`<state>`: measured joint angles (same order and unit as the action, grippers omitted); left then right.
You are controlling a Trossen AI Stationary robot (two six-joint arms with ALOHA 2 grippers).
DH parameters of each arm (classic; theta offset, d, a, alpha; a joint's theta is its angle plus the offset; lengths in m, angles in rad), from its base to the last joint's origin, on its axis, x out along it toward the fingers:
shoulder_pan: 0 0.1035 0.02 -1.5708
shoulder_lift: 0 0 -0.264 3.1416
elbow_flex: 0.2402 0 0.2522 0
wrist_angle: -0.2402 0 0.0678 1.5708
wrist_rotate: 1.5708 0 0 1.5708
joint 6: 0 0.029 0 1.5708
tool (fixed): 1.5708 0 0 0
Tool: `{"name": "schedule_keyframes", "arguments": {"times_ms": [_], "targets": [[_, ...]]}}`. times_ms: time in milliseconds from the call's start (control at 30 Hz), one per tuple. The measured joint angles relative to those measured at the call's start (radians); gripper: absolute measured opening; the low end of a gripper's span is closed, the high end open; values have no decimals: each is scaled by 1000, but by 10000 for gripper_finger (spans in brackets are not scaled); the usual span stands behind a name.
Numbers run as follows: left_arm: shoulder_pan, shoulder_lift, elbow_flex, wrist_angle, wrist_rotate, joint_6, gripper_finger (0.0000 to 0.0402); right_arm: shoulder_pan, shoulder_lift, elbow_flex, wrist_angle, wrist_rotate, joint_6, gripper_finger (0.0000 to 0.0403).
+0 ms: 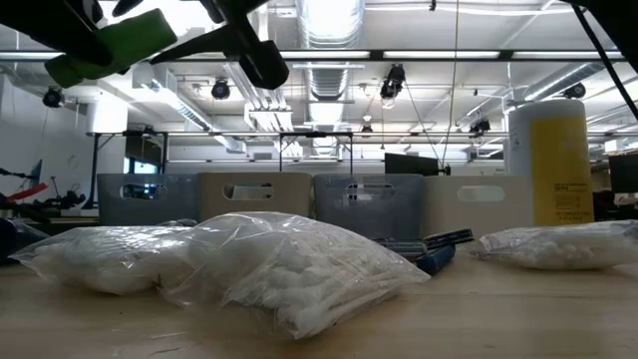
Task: Pick & Place Travel size toiletries
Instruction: Put the green shampoo into the white bin
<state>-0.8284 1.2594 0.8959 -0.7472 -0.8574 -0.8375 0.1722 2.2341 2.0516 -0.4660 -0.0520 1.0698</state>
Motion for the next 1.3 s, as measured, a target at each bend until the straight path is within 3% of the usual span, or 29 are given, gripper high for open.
{"name": "schedule_keyframes", "arguments": {"times_ms": [267,500,667,833,1000,1100,1233,1300], "targets": [[0,0,0,41,-12,-14,209,2,0,0,-1,-1,-5,113],[-1,-1,1,23,35,-88,286,2,2,1,-98,56,-14,110],[-4,-2,1,-75,121,-231,322,16,-29,1,-263,179,-23,109],[-13,-2,0,-185,185,-369,329,59,-98,1,-481,421,35,111],[-25,-2,-15,-187,190,-391,324,115,-176,2,-867,668,276,109],[-25,-2,-28,-180,189,-397,323,116,-200,-6,-1122,683,446,109],[-25,-2,-35,-177,185,-398,323,76,-263,-128,-1019,661,398,109],[-25,-2,-35,-176,186,-403,323,44,-309,-190,-1066,657,455,109]]}}
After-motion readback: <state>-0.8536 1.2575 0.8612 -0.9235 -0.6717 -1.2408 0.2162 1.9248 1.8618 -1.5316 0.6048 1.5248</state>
